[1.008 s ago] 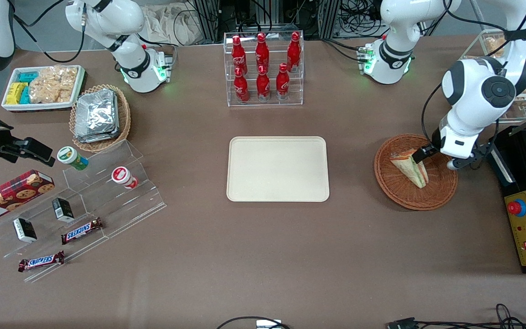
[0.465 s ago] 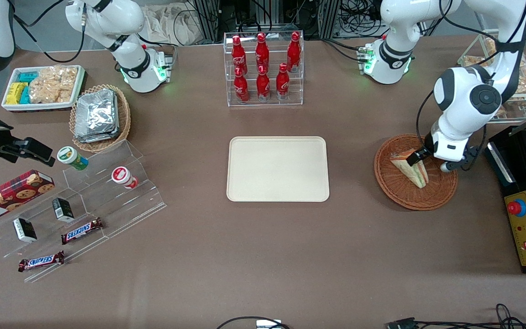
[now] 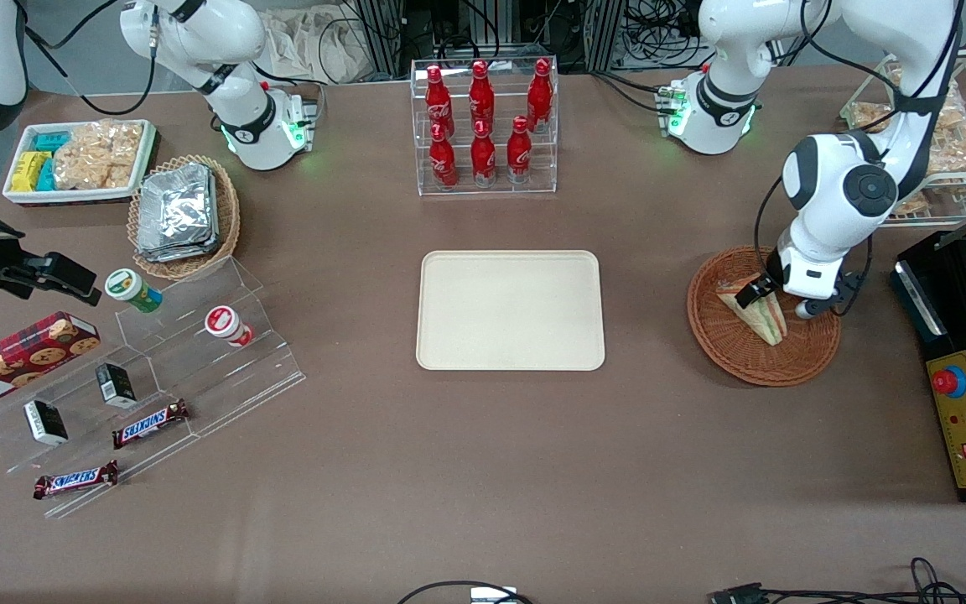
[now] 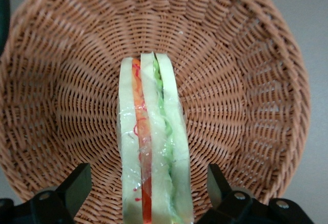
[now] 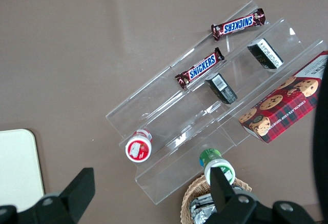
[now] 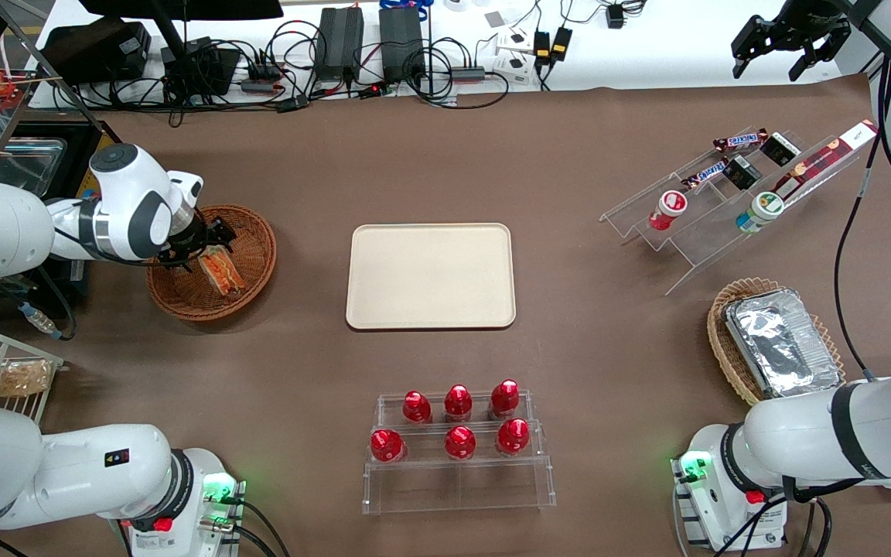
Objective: Place sandwich from basket to tray
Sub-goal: 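Close the left gripper on the wrapped sandwich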
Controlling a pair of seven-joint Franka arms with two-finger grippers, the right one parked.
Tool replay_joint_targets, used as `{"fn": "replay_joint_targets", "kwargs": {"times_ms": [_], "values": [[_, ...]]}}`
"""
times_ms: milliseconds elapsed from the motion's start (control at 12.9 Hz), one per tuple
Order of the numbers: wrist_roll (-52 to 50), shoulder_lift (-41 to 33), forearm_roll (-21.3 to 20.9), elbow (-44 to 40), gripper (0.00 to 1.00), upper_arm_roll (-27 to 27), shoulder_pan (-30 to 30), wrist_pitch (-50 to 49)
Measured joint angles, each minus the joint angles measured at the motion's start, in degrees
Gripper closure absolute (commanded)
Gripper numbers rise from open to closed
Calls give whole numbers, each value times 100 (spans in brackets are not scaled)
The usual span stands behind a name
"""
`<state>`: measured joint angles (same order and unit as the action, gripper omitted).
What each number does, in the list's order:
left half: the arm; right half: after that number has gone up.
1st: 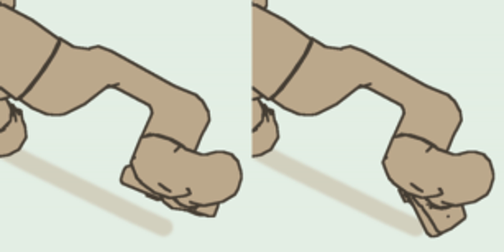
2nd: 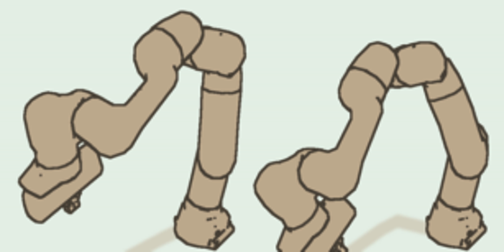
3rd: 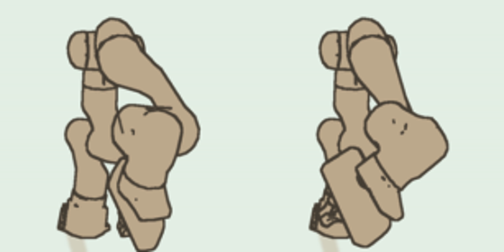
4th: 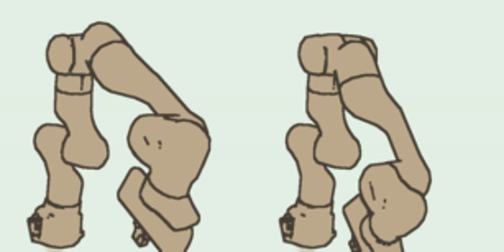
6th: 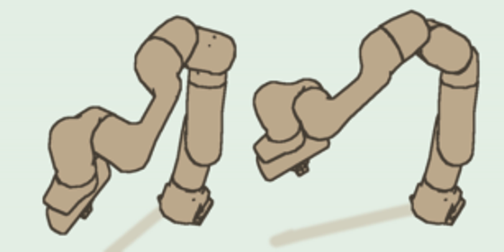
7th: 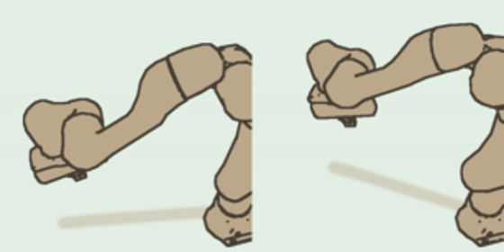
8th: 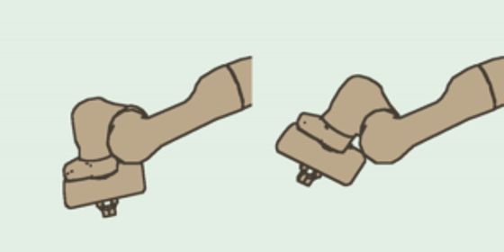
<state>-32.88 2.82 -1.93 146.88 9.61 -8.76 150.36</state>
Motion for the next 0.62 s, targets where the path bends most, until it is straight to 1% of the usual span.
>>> {"fn": "replay_joint_targets", "kwargs": {"times_ms": [78,155,233,310,620], "values": [[-3,44,0,21,19,0,0,61],[-8,76,0,25,48,0,0,74],[-11,93,0,26,84,0,0,76],[-13,106,0,26,100,0,0,80],[-2,113,0,22,100,1,7,101]]}}
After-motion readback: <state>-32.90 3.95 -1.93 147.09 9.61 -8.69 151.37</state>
